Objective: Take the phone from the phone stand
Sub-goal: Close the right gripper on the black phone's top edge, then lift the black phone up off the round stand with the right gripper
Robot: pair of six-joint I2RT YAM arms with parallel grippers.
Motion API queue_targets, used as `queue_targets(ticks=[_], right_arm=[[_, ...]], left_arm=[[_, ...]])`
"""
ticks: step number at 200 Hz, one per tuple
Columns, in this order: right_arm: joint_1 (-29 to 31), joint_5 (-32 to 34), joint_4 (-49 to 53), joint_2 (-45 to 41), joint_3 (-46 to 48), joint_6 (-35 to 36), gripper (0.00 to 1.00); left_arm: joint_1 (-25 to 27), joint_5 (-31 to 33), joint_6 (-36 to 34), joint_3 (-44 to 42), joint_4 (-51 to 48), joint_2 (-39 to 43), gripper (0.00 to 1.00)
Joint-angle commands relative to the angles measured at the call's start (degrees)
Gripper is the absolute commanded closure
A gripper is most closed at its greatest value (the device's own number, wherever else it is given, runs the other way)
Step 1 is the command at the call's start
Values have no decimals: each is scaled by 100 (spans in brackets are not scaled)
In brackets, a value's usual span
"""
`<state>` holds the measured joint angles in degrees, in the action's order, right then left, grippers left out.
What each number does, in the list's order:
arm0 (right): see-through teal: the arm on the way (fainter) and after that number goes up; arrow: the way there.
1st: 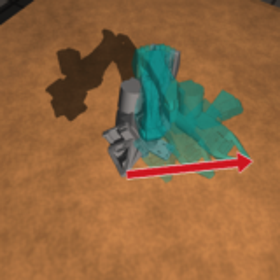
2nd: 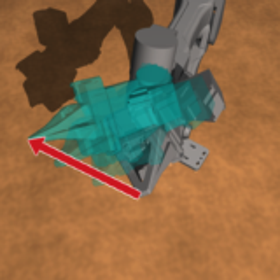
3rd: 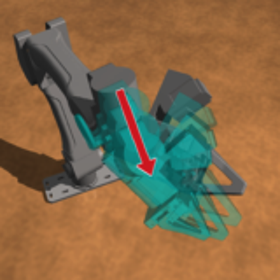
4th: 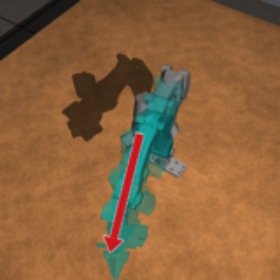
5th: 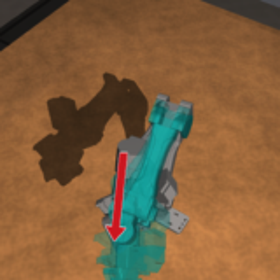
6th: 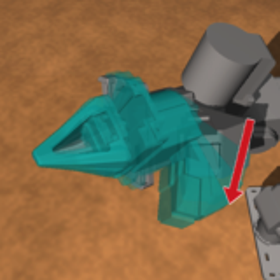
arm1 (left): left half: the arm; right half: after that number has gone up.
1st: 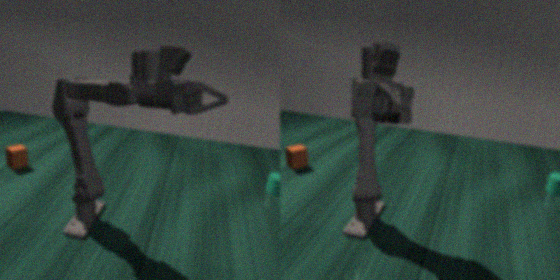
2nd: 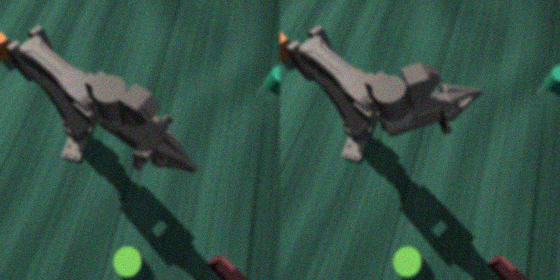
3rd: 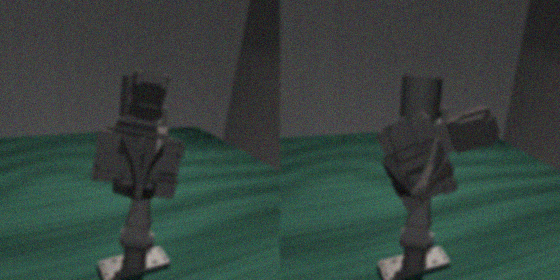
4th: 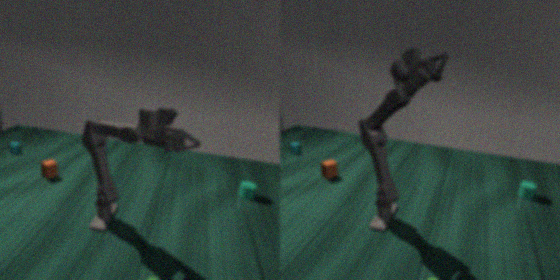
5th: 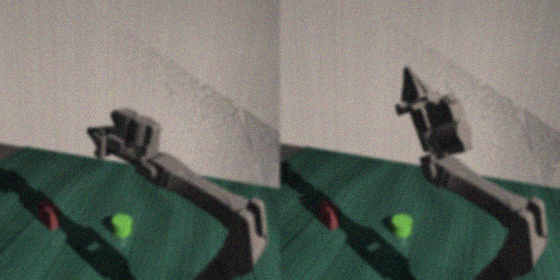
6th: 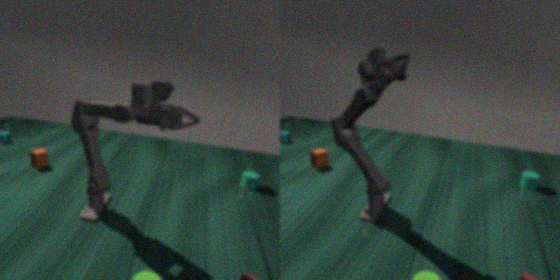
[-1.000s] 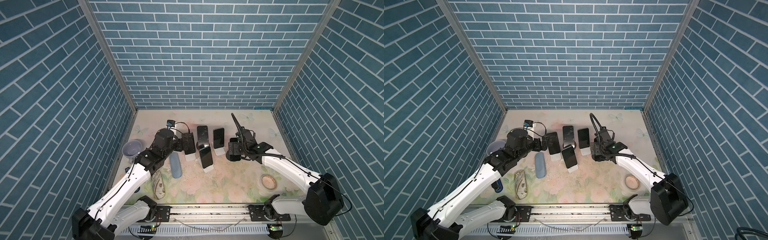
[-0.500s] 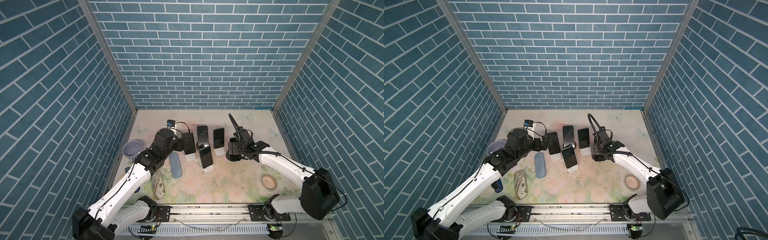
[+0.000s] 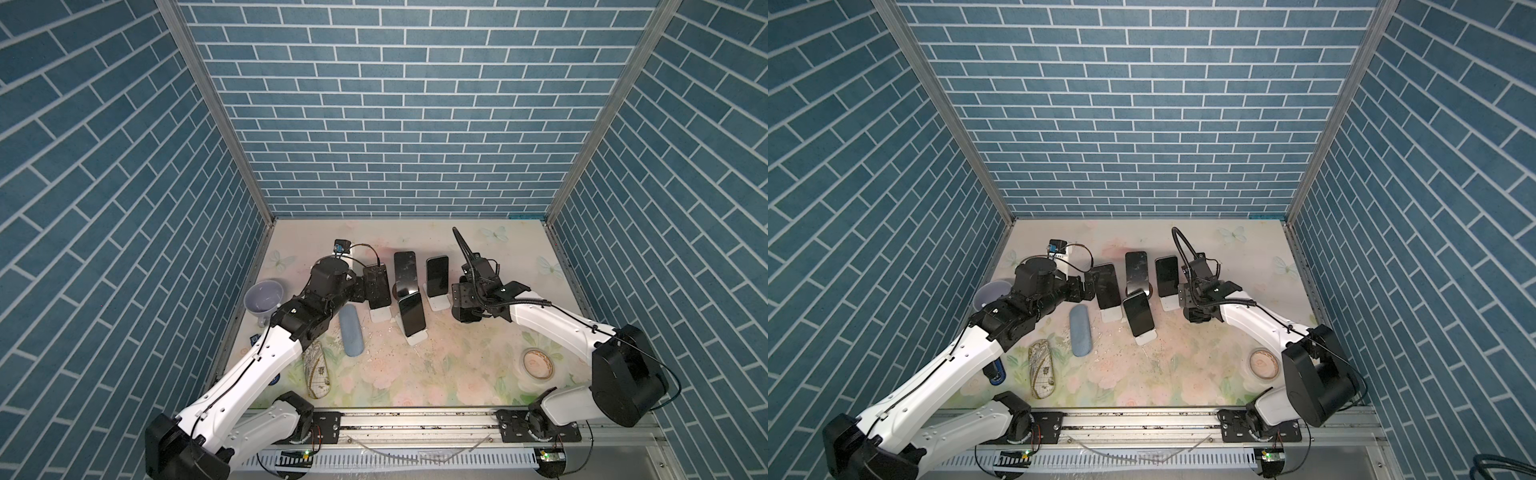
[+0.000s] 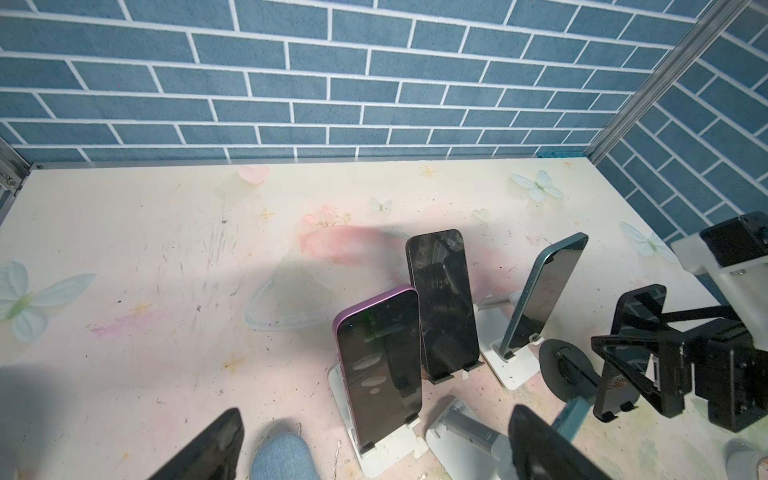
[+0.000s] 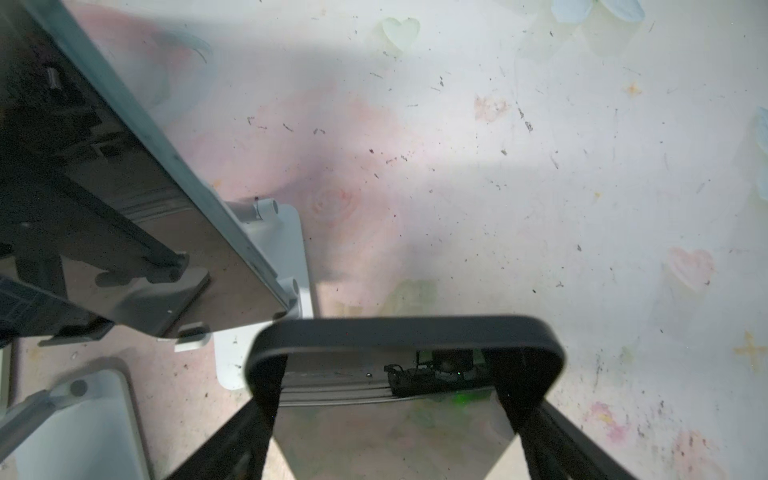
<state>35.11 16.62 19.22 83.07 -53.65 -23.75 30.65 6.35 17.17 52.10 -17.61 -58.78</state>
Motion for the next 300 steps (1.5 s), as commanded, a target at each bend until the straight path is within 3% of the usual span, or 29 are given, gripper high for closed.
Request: queue_targets(ticks=[1,102,182,238,300], right_arm=[[39,53,-192,104,-163,-121,9],[70,523,-414,111,-26,-188,23],[70,413,-320,-41,-211,10,52],[75,31,165,-371,-831,-16,56],[27,366,1080,-476,-1709,31,59]], left_arm=[[30,98,40,-123,203,40,0],[28,179,-212,-217,425,-130,0],[36,241,-325,-191,513,-118,0],[34,219,-344,-121,460,-124,0],[28,169,-308,-112,451,-81,0]])
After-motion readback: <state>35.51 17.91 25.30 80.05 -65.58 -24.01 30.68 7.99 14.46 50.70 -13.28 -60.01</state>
